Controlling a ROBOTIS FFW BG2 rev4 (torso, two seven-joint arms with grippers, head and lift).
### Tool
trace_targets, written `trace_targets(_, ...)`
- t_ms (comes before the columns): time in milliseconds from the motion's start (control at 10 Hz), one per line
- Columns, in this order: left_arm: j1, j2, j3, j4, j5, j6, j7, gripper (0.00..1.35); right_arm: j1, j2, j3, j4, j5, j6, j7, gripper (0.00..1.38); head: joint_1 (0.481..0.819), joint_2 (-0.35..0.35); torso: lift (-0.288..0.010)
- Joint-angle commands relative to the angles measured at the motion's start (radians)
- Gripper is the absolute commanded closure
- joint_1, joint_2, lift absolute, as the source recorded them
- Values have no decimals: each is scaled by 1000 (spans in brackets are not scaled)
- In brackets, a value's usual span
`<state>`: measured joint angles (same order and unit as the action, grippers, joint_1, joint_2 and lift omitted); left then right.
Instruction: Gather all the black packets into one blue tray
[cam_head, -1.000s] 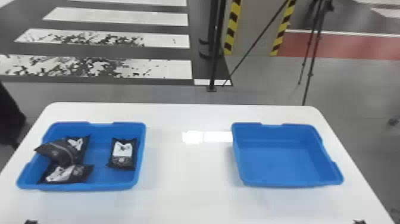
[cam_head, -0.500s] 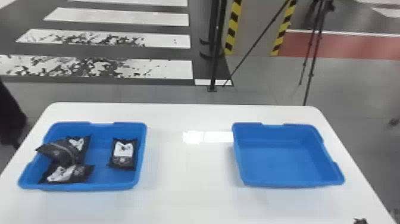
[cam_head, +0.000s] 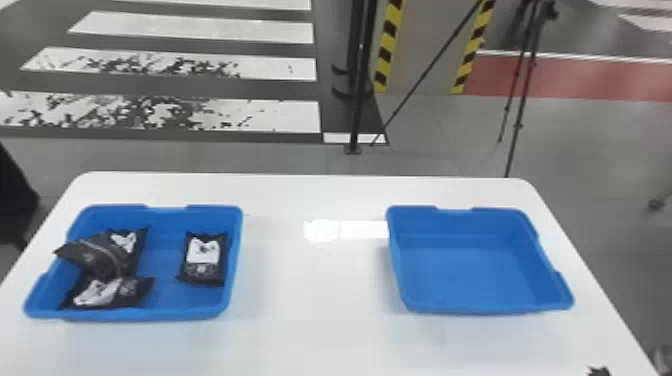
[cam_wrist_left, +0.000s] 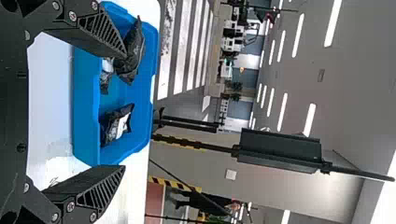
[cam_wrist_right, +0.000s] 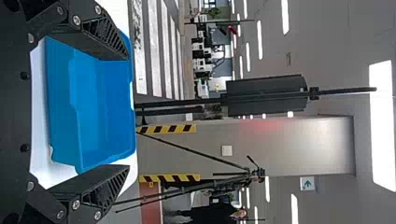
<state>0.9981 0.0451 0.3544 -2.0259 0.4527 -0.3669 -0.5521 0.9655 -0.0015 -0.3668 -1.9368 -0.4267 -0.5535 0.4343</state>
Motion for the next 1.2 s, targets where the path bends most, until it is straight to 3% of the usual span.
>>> trace_targets(0,-4,2,-3,0,0,6,0,185,-3,2,0,4,-2,-1,1,211,695,-103,-110)
trace_targets(1100,-11,12,-13,0,10,31,-2,185,-11,2,4,16,-12,9,1,211,695,-125,-110)
